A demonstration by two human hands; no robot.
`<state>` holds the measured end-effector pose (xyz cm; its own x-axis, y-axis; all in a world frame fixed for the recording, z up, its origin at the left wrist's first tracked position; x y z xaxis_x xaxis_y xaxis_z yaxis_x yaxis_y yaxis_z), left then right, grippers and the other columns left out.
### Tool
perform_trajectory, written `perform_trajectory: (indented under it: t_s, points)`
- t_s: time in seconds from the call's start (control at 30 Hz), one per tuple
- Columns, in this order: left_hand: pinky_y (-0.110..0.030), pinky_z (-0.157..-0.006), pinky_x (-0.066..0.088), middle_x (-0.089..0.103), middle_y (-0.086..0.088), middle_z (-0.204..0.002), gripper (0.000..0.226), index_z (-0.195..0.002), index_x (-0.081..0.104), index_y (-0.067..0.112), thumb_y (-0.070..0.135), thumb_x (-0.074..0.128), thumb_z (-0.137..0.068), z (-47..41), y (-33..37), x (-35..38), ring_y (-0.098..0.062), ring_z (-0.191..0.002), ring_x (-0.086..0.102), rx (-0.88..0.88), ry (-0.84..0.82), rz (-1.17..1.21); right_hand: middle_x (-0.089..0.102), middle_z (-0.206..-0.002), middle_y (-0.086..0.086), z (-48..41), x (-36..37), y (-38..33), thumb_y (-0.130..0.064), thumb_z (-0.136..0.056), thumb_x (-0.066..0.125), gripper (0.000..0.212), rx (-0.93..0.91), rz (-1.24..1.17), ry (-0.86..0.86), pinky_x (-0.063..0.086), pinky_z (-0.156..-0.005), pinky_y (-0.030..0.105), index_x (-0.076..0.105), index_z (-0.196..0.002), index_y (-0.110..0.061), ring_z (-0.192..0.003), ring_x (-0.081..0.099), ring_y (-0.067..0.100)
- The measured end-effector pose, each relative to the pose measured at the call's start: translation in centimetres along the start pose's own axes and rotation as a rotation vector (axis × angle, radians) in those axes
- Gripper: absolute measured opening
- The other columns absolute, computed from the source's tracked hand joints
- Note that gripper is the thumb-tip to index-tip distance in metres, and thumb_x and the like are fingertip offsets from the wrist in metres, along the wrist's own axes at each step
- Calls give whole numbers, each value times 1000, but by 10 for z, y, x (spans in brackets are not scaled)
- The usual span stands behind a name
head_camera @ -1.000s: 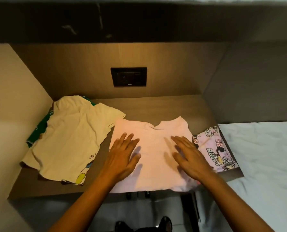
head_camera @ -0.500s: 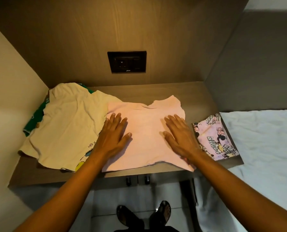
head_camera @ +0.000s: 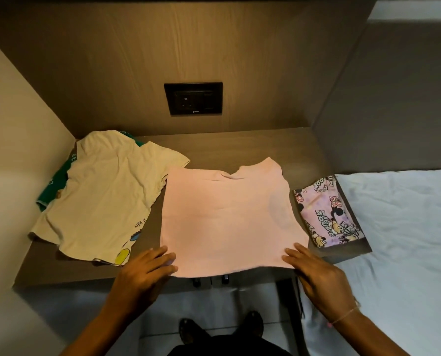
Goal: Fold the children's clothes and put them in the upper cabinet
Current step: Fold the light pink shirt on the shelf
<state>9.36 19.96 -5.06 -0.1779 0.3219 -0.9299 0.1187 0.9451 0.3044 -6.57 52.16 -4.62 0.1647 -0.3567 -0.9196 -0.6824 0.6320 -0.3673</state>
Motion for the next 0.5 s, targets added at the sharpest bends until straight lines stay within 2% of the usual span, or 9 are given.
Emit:
perform_trajectory:
  t_s: [0.07, 0.13, 0.17, 0.23, 0.37, 0.5]
  points:
    - [-31, -82, 57, 73, 6, -103, 51, -96, 75, 23, 56, 35, -96, 1, -1, -12, -12, -98, 68, -173, -10, 201, 73, -109, -2, 4, -15, 0, -1, -66, 84, 46, 38, -112, -31, 49, -85, 15, 74, -106, -22, -97, 71, 15]
    - [-14, -73, 55, 71, 22, -94, 32, -97, 70, 37, 58, 49, -86, 1, -7, -24, 2, -87, 68, -383, 17, 448, 74, -99, -15, 1, -34, -2, -20, -80, 75, 27, 80, -227, -72, 46, -80, 6, 72, -104, -32, -86, 68, 1]
    - [-12, -70, 53, 71, 25, -87, 24, -96, 69, 39, 54, 54, -86, -2, -10, -29, 2, -84, 67, -439, 37, 531, 73, -94, -21, -4, -42, -2, -27, -84, 70, 20, 106, -253, -99, 48, -75, 6, 71, -102, -35, -84, 66, -2]
    - [-12, -68, 52, 72, 19, -84, 15, -94, 71, 35, 45, 62, -87, -19, -19, -39, -2, -84, 66, -481, 63, 585, 70, -86, -23, -22, -55, 2, -31, -87, 67, 14, 149, -254, -179, 50, -66, 11, 68, -100, -38, -79, 64, -4]
    - [-16, -61, 45, 66, 10, -84, 5, -89, 67, 30, 35, 66, -87, -79, -51, -43, -10, -77, 62, -554, -41, 464, 68, -86, -8, -95, -61, 17, -38, -88, 63, 14, 116, -55, -215, 43, -64, 27, 67, -101, -32, -80, 60, 12]
    - [-28, -71, 45, 67, 0, -97, 25, -106, 69, 19, 37, 66, -88, -138, -82, -30, -15, -83, 58, -625, -154, 250, 69, -101, 1, -166, -34, 41, -34, -91, 59, 17, 196, 62, -280, 50, -77, 34, 68, -104, -27, -93, 60, 23]
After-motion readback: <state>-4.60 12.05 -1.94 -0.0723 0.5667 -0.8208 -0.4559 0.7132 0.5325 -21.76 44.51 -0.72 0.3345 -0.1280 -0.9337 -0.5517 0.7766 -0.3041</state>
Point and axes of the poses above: each hand's wrist, its own z-axis away from the middle knuckle, its own x-axis out of the palm, y = z × x, the point moved 5 cm from there along -z, towards the middle knuckle
